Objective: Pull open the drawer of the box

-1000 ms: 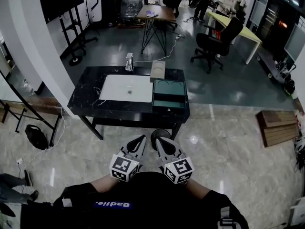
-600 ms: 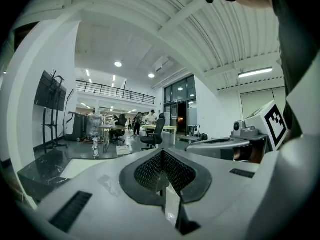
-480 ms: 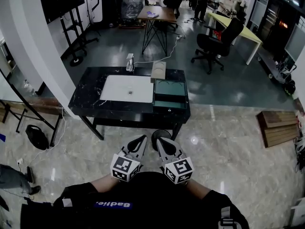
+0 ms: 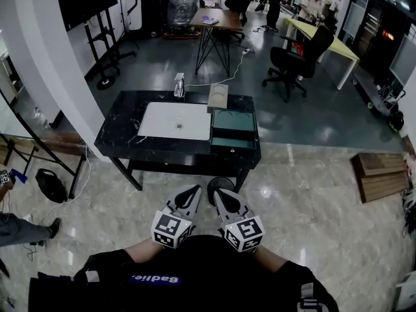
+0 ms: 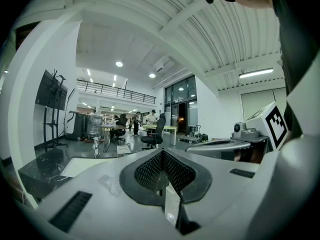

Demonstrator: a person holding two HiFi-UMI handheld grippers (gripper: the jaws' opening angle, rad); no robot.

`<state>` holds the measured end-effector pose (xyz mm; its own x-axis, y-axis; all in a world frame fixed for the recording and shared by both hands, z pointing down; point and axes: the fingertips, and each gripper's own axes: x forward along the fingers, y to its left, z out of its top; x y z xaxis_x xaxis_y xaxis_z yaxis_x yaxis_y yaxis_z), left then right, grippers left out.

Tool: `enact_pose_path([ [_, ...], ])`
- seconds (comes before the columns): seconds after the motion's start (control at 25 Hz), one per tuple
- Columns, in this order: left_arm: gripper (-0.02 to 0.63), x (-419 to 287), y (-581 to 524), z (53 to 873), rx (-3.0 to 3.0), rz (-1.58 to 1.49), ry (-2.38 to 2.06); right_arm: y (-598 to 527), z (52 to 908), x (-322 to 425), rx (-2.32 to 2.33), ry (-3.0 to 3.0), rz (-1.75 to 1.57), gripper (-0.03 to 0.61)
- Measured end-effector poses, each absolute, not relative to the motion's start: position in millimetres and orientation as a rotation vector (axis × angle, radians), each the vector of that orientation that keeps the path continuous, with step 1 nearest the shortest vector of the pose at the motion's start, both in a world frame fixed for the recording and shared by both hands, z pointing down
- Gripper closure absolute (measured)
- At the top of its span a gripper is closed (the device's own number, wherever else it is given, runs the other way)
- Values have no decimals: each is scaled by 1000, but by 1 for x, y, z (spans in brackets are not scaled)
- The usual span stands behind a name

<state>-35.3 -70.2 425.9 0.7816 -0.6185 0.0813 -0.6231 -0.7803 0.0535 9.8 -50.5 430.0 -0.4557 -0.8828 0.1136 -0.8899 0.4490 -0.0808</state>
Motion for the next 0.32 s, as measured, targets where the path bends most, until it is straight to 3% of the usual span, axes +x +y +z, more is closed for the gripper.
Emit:
enact_pose_path([
  [0.32,621,-36,-71,429,2898,82,-1006,-51,434,8,1610,-2629,209,578],
])
